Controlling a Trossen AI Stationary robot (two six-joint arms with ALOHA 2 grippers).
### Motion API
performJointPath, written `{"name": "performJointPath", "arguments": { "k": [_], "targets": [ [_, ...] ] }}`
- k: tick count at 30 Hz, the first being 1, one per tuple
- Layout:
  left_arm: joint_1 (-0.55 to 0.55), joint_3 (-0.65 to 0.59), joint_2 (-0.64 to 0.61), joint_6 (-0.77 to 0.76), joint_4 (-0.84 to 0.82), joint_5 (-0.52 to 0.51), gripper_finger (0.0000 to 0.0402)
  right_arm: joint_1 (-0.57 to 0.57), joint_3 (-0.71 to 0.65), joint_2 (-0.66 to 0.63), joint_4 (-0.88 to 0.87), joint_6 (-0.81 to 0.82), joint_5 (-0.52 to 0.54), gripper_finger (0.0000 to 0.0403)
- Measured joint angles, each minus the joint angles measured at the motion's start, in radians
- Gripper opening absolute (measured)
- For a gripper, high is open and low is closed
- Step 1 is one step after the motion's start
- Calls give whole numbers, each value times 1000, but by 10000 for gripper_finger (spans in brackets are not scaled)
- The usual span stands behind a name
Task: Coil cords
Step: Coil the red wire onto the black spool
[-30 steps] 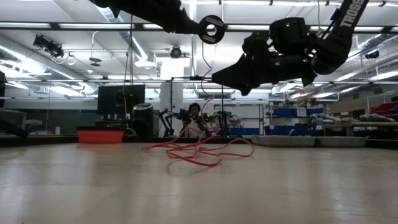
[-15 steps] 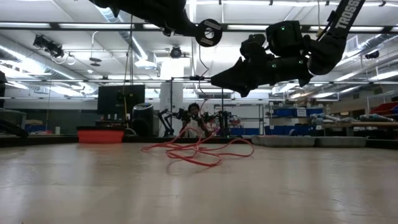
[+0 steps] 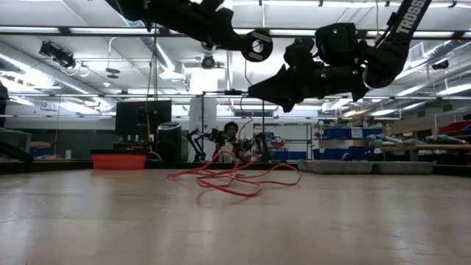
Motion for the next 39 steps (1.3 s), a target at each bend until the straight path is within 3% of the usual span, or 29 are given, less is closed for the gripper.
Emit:
{"name": "performJointPath", "arguments": {
  "k": [14,33,39],
  "targets": [
    [0,0,12,-3,37,0,0,-2,0,5,-11,35,85,64],
    [-1,0,12,-10,42,1,0,5,26,6,0,56,105,53],
    [-2,0,12,-11,42,6,0,12,27,6,-3,51,134,26]
  ]
}}
